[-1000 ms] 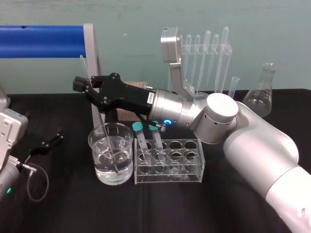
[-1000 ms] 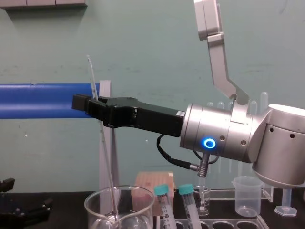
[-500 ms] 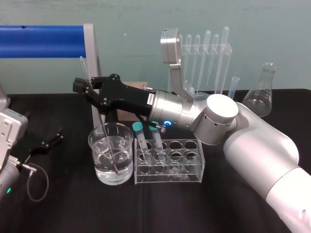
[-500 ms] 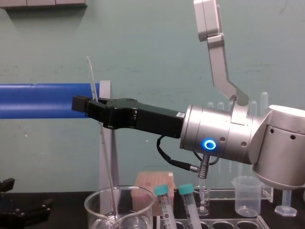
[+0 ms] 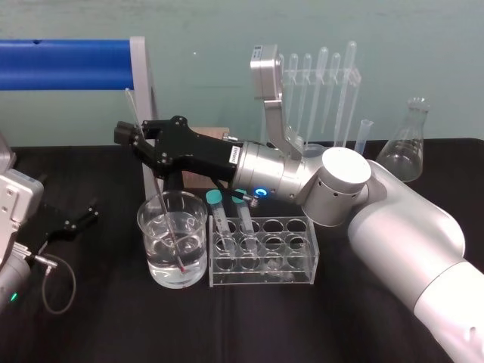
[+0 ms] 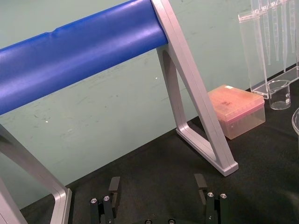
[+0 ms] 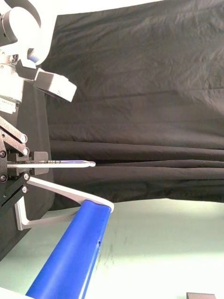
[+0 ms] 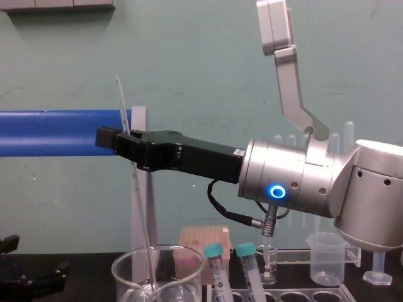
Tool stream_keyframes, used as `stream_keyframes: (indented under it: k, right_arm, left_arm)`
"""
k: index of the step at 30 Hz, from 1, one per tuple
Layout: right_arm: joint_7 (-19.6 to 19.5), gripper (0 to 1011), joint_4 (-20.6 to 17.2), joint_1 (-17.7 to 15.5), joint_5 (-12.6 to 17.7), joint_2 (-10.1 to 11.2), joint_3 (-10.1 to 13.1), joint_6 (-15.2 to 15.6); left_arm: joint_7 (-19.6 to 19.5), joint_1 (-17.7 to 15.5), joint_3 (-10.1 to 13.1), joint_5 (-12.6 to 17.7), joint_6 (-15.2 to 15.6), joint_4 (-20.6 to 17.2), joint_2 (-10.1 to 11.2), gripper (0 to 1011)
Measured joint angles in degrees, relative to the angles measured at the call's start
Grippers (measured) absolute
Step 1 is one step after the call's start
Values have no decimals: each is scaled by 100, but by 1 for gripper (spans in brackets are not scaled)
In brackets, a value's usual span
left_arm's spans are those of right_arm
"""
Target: Hold the thermometer with one hand and immerse one end into the beaker, then reinsert it into the test tube rack.
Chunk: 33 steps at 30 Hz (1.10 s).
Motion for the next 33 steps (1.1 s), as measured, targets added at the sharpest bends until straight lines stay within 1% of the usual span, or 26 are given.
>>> stream_keyframes:
  k: [7,33]
  right_arm:
    - [4,56,32,15,-3,-9,-2,-4]
    - [-14,56,-53,-18,-5,22,-3,14]
  left_arm:
    - [0,0,0,0,0,0,0,1008]
    - [0,0,0,0,0,0,0,1008]
